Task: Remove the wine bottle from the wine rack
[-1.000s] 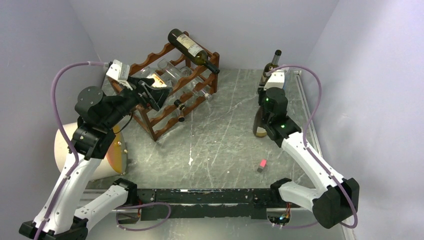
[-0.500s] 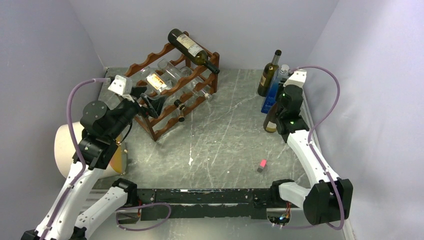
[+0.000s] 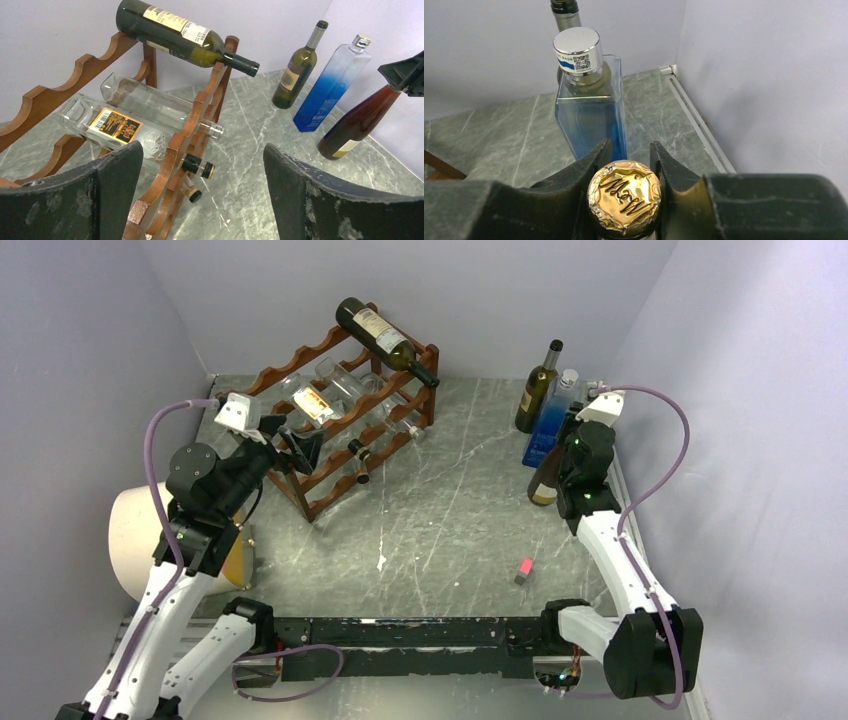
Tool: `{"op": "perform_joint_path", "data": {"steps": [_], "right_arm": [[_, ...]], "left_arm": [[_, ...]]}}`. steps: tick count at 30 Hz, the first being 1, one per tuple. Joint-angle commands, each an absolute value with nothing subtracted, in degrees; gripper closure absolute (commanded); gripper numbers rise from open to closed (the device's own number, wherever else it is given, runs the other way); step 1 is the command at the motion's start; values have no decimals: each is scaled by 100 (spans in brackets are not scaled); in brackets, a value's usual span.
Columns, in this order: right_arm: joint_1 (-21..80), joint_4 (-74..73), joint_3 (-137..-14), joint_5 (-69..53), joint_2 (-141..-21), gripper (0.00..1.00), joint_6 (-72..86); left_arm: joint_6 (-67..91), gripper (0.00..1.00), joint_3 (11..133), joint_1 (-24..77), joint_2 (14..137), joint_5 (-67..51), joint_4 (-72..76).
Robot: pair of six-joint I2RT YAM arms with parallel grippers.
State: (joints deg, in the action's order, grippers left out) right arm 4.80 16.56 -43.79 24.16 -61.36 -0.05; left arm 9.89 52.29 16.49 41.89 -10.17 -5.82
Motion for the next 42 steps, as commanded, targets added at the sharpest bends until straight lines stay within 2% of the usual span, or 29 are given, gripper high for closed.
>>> {"op": "perform_joint_path", "data": {"steps": [1,3,8,13,23,28,35,42], "right_arm": [[428,2053,-4605,2299,-5864,63,122],[418,1828,-4797,2250,-5866,43,123],[423,1189,-5206,2185,-5685,15,125],[427,307,-5547,1526,-5340,1,370],[429,-458,-5519,-382,-4459,0,1277],[425,-1004,-5675,-1010,-4191,0,1993],[428,-1161,-5311,-1067,-3182,0,2002],[430,-1498,-5227,-949,-2820,0,1529]], "left_arm": [[1030,7,5094,1489,4141,-1141,-258],[1049,7,5064,1412,4176,-1174,-222],[1076,7,4976,1345,4289,-1115,-89],[1293,7,5641,1345,4834,-1284,-466],[2783,7,6748,1344,5870,-1557,-1287],[3734,7,7041,1345,6421,-1838,-989],[5059,7,7666,1345,7473,-1358,-635],[5984,7,8484,1353,9025,-1058,-34]]}}
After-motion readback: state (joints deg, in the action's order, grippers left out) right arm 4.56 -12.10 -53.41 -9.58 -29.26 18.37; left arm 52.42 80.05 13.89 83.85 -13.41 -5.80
